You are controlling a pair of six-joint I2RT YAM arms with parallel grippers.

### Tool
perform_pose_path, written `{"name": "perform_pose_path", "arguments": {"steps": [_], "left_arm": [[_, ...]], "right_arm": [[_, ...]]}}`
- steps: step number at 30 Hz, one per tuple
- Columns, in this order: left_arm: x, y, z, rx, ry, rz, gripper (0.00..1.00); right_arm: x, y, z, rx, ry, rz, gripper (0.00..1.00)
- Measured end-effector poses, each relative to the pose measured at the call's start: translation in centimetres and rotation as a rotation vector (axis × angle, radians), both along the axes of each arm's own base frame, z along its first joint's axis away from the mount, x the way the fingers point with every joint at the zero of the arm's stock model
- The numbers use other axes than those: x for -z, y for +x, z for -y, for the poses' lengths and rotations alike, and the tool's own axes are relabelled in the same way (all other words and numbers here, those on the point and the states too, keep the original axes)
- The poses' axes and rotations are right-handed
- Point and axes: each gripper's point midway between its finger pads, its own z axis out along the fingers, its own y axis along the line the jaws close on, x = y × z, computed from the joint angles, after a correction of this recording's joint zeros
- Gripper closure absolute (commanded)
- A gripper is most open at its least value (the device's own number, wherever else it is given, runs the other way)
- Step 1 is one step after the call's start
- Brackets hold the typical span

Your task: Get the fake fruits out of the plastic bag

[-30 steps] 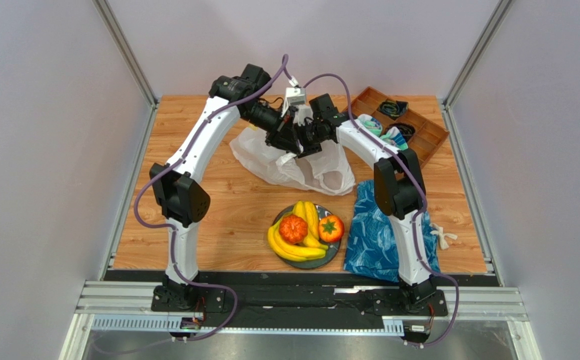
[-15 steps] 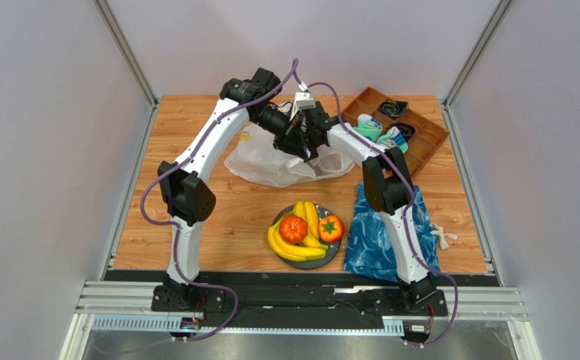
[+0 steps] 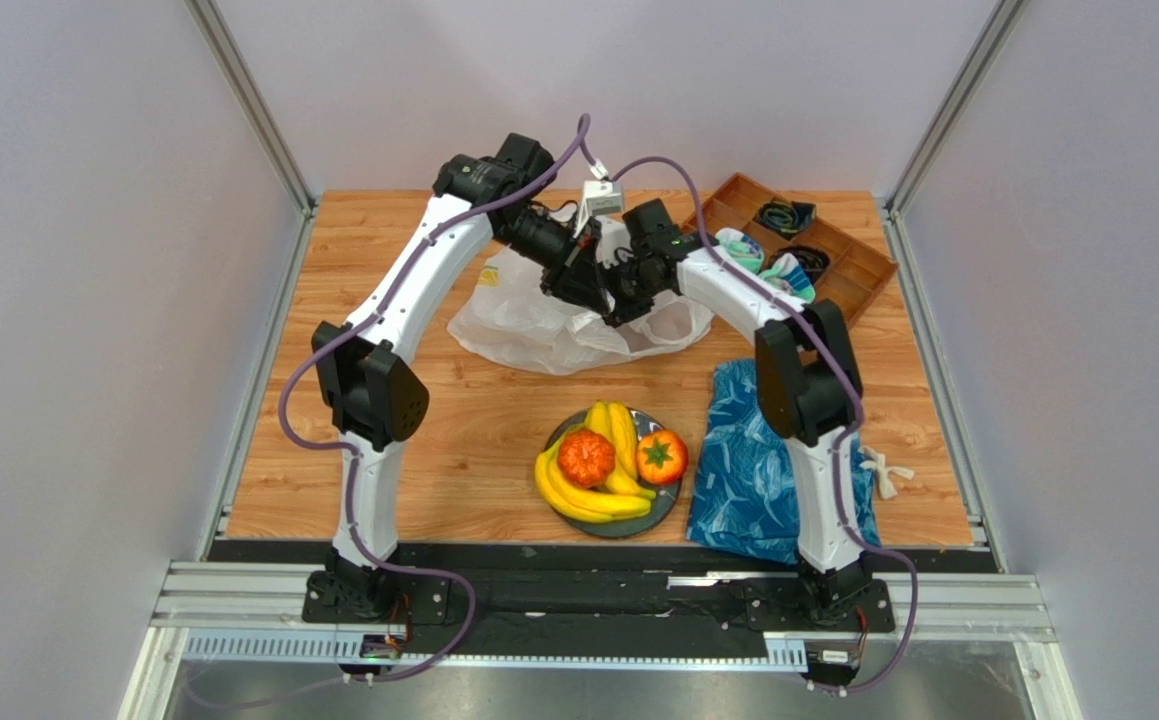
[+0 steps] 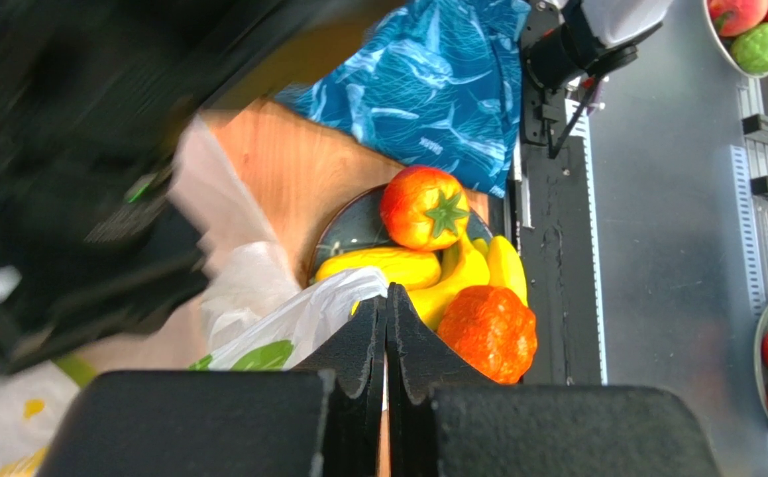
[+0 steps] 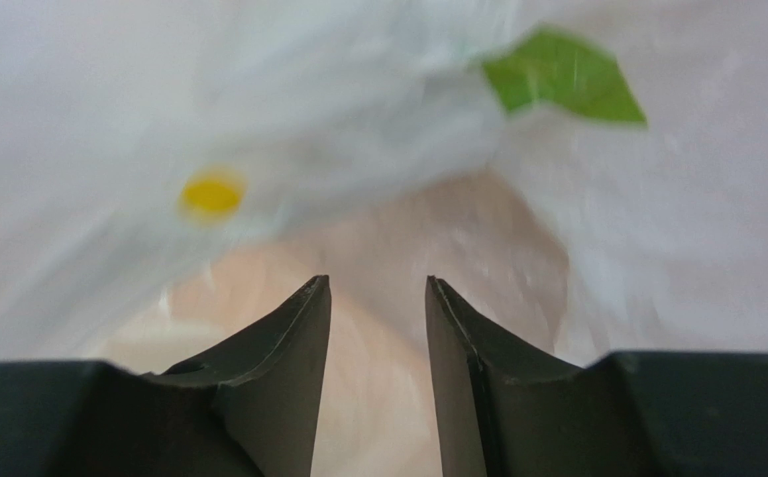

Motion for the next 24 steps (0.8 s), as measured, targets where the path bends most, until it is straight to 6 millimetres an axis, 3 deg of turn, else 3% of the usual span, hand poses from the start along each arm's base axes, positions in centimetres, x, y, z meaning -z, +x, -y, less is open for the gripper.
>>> {"name": "perform_pose_path", "arguments": {"steps": [7, 10, 13, 17, 24], "left_arm": [[0.5, 2.9, -2.9, -0.09, 0.027, 0.024, 1.0], [1.1, 3.8, -4.1, -0.113, 0.045, 0.036, 1.0], [2.4, 3.5, -4.4, -0.112, 0.07, 0.009, 1.0], [3.3, 3.0, -4.2, -0.098, 0.089, -0.003, 1.0], [5.2, 2.3, -4.8, -0.103, 0.146, -0.044, 1.0]], "right_arm": [[-5.6, -1.6, 5.7, 0.043, -0.01, 0.108, 0.61], [-6.0, -1.7, 8.2, 0.084, -0.022, 0.119, 0.52], [-5.0, -1.9, 9.5, 0.105, -0.03, 0.094, 0.41], [-5.0, -2.3, 8.3, 0.083, -0.009, 0.083, 0.31], [-6.2, 0.3, 2.7, -0.013, 0.069, 0.121, 0.08]]}}
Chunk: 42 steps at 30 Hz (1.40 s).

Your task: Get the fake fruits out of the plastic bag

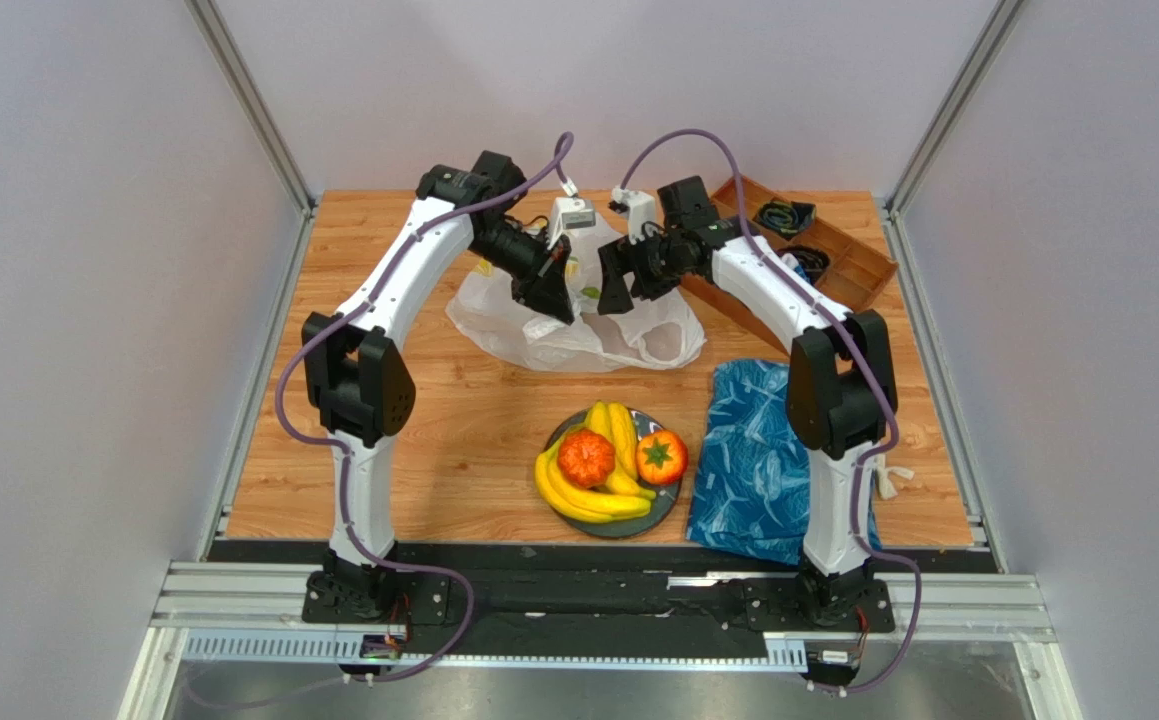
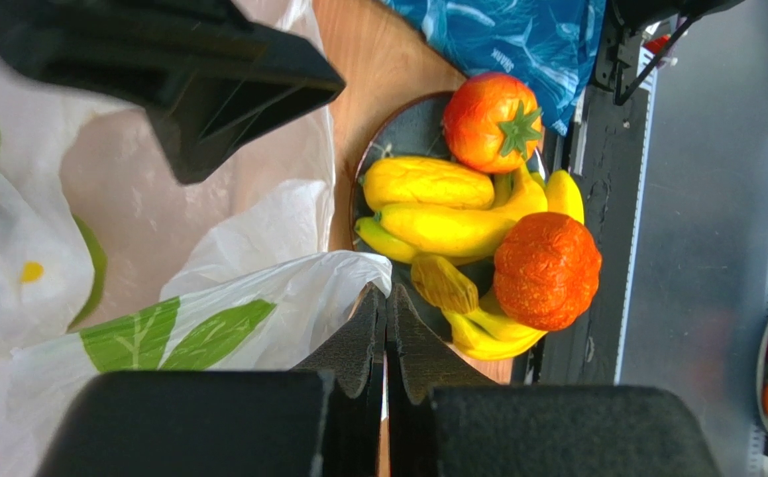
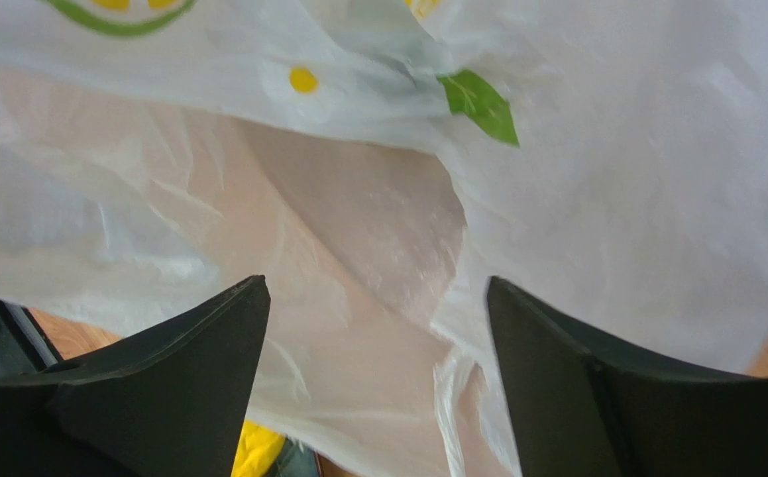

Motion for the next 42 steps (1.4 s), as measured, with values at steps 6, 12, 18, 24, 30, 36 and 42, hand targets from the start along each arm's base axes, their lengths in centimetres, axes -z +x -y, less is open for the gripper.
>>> {"name": "perform_pose_path", "arguments": {"steps": [6, 12, 18, 24, 30, 36, 42], "left_arm": [[1.5, -0.3, -0.7, -0.016, 0.055, -0.031, 1.0], [0.3, 0.3, -1.2, -0.03, 0.063, 0.028, 1.0], [0.4, -0.5, -4.1, -0.082, 0.154, 0.062, 1.0], [3.1, -2.5, -8.4, -0.149, 0.351, 0.036, 1.0], [4.4, -2.6, -9.6, -0.192, 0.467, 0.013, 1.0], [0.0, 0.0, -7.1, -0.214, 0.354, 0.125, 1.0], [-3.6, 0.9, -4.7, -0.193, 0.2, 0.173, 1.0]], "right_arm": [[3.9, 1.7, -3.3, -0.014, -0.01, -0.054, 0.0], [8.1, 2.8, -3.0, 0.02, -0.119, -0.058, 0.0], [9.1, 6.0, 0.3, 0.179, -0.291, 0.051, 0.1], [9.9, 4.4, 7.0, 0.326, -0.356, -0.025, 0.21], [7.9, 2.0, 11.1, 0.385, -0.327, -0.092, 0.12], [1.8, -1.9, 7.0, 0.179, -0.104, 0.029, 0.0], [-3.6, -3.8, 2.1, -0.028, 0.145, 0.206, 0.12]]}}
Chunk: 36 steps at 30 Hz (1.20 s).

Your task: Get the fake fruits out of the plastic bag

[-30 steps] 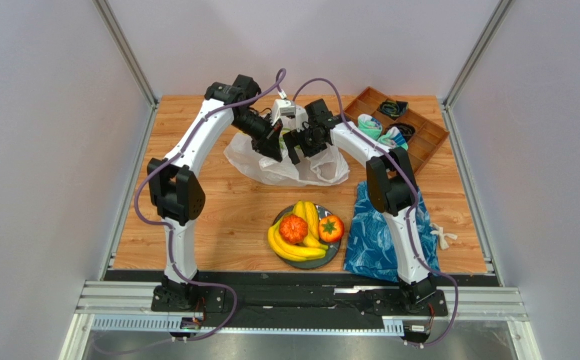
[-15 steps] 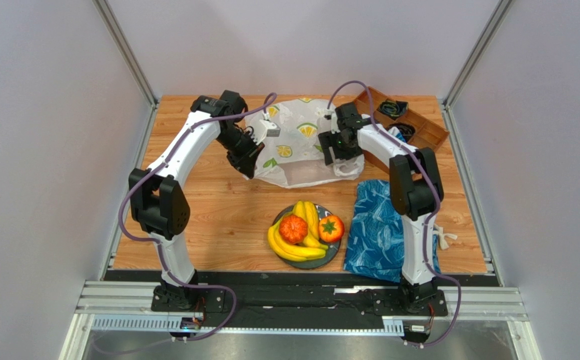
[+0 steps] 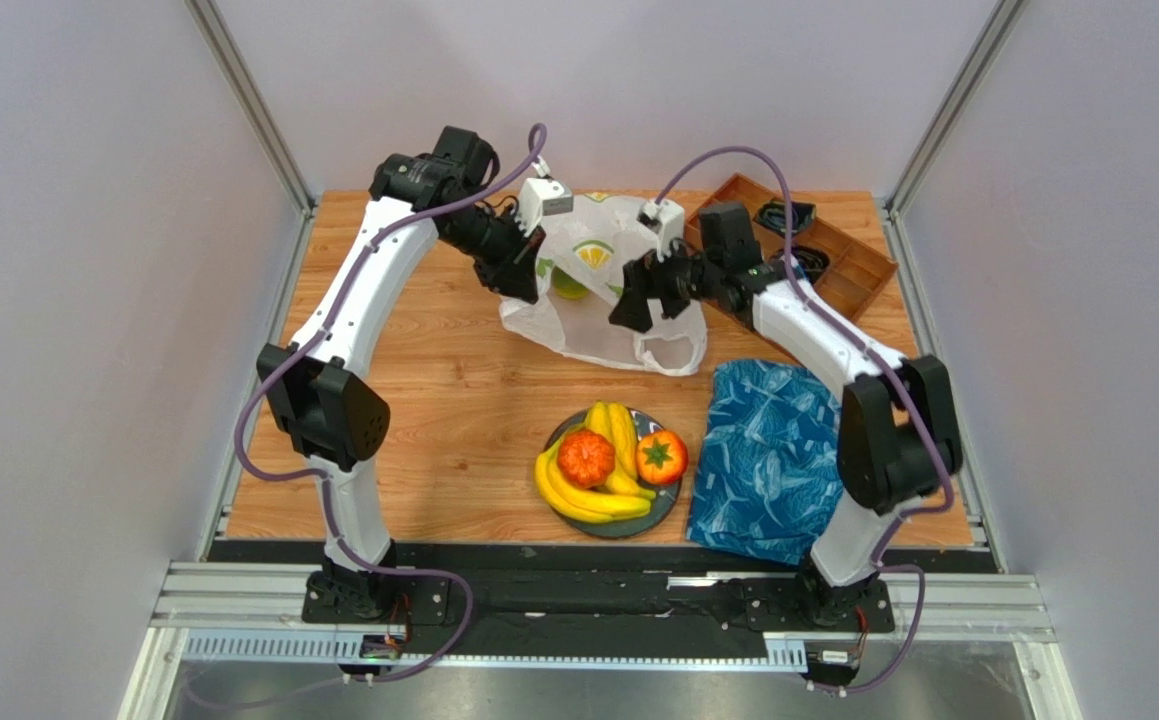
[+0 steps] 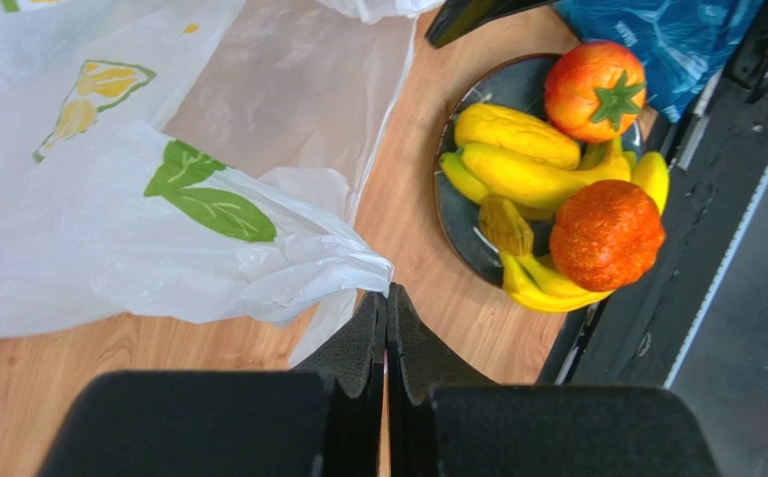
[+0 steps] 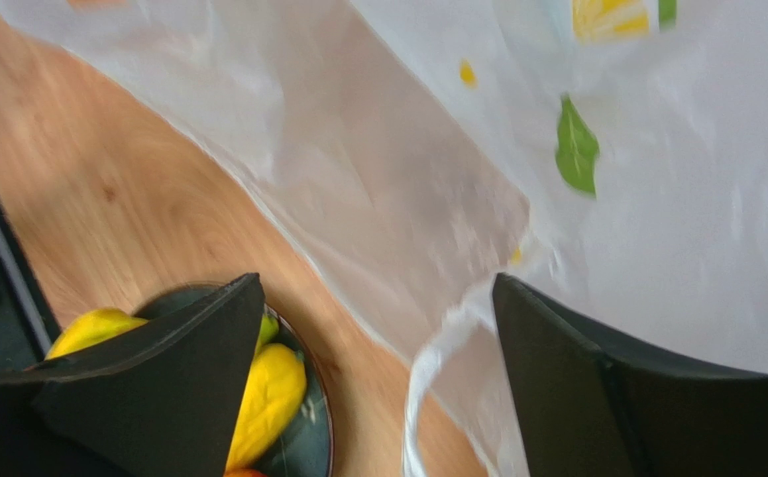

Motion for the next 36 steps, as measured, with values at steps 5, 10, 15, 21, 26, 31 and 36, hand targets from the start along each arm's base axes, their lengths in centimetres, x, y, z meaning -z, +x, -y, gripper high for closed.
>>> {"name": "perform_pose_path", "arguments": {"steps": [5, 10, 15, 21, 26, 31, 36], "left_arm": [[1.2, 0.0, 0.9, 0.021, -0.035, -0.065, 1.0], [1.5, 0.2, 2.1, 0.04, -0.085, -0.108, 1.0], [0.0, -0.2, 3.1, 0.073, -0.165, -0.116, 1.0], [-0.9, -0.8, 3.9, 0.102, -0.23, -0.138, 1.0], [-1.4, -1.1, 4.2, 0.117, -0.26, -0.149, 1.0], [-1.3, -1.6, 4.5, 0.128, -0.284, -0.178, 1.0], [-1.4, -1.8, 4.6, 0.132, -0.294, -0.188, 1.0]], "right_arm": [[-1.7, 3.9, -2.6, -0.15, -0.012, 0.112, 0.34], [-2.0, 1.2, -1.9, -0.385, -0.191, 0.45, 0.42], [-0.4, -2.8, -1.7, -0.704, -0.376, 0.878, 0.34], [1.7, -2.0, -2.8, -0.955, -0.519, 1.217, 0.32], [4.3, -1.1, -4.3, -1.074, -0.559, 1.313, 0.31], [6.9, 0.1, -5.0, -1.141, -0.567, 1.278, 0.26], [8.1, 2.2, -6.0, -1.154, -0.592, 1.286, 0.24]]}}
